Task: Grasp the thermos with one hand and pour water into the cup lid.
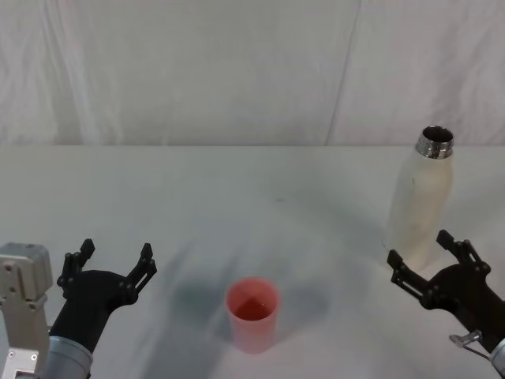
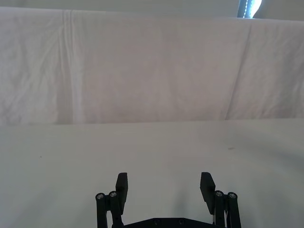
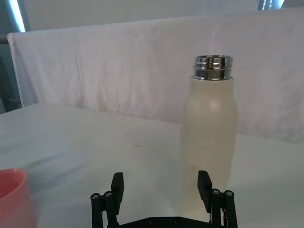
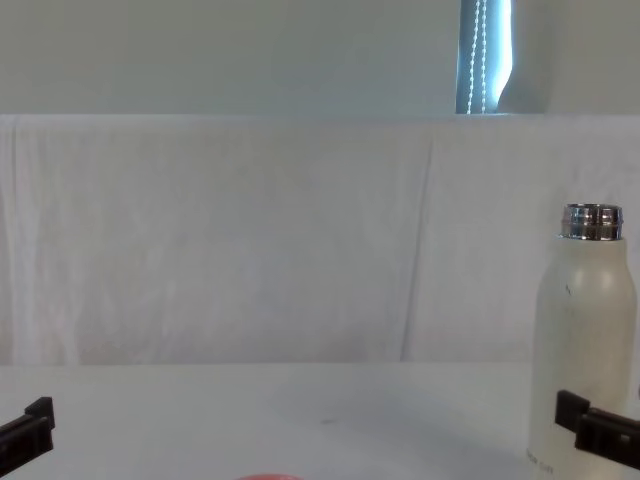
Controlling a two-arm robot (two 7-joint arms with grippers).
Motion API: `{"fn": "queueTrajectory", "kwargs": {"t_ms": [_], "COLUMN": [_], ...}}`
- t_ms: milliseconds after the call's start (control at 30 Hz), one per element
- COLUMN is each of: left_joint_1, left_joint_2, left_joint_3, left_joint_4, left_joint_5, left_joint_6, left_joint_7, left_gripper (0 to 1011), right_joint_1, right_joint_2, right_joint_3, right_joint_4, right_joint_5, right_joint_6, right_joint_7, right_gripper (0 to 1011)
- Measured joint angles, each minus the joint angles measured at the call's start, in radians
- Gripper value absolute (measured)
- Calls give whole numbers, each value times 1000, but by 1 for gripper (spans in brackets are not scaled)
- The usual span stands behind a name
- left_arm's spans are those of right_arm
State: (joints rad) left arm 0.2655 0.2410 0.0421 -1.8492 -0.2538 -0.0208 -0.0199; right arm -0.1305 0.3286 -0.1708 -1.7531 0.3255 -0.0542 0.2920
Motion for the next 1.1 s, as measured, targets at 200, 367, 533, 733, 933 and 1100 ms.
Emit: {"fn": "queueTrajectory", "kwargs": {"t_ms": [200, 367, 533, 733, 933, 1100], "left_joint_1": [0, 0, 0, 0, 0, 0], "left_joint_2": [0, 0, 0, 0, 0, 0], "left_joint_3": [0, 0, 0, 0, 0, 0], "left_joint_4": [0, 0, 0, 0, 0, 0], "left_joint_5": [0, 0, 0, 0, 0, 0], "left_joint_6": [0, 0, 0, 0, 0, 0], "left_joint_7": [0, 0, 0, 0, 0, 0], "left_gripper": [1001, 1001, 1001, 1001, 1001, 1001], "right_joint_1": [12, 28, 64, 90, 86, 83], "right_joint_2": [-3, -7, -15, -19, -19, -18], "right_joint_3": [-25, -36, -49, -61, -59, -57], "right_joint_4": [10, 24, 54, 74, 71, 69], "right_joint_5": [-1, -1, -1, 0, 0, 0], "right_joint_6": [4, 5, 5, 10, 10, 9], "right_joint_7": [10, 13, 16, 22, 22, 22], "right_gripper": [999, 999, 1000, 999, 999, 999]}}
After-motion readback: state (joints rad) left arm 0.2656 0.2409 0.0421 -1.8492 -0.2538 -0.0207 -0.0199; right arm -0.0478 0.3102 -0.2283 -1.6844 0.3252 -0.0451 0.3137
